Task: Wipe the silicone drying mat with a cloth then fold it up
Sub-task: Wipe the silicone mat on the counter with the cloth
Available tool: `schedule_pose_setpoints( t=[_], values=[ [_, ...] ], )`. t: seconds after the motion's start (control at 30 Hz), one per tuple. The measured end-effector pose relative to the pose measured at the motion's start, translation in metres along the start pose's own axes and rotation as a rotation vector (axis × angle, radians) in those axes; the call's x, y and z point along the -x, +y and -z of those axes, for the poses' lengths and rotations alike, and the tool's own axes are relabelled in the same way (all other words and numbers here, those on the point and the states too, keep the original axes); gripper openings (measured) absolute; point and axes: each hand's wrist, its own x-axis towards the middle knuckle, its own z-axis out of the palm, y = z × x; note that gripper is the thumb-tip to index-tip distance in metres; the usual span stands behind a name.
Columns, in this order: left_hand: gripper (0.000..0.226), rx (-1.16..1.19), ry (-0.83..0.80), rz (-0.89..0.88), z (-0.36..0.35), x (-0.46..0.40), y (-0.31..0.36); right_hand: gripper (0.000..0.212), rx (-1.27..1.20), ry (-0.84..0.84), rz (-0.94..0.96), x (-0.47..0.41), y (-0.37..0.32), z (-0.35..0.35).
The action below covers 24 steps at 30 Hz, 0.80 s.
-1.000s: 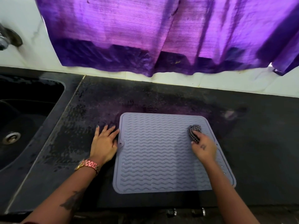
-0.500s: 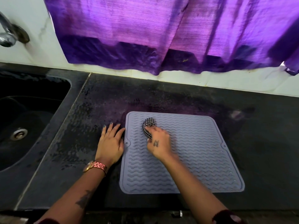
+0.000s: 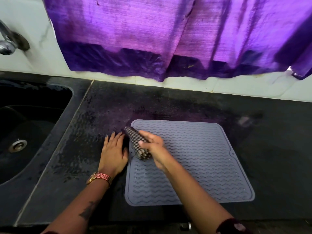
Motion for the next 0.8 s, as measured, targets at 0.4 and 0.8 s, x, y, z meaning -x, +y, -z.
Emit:
schedule_pose_setpoints(
  t=[0.4, 0.8],
  values=[
    [0.063, -0.014, -0.007, 0.014, 0.000, 0.001, 0.000, 0.028, -0.381, 0.701, -0.034, 0.101, 0.013, 0.229],
    [0.060, -0.051, -0.012, 0.001, -0.001, 0.002, -0.001, 0.043, 0.994, 1.021, -0.074, 0.098, 0.043, 0.212]
  ],
)
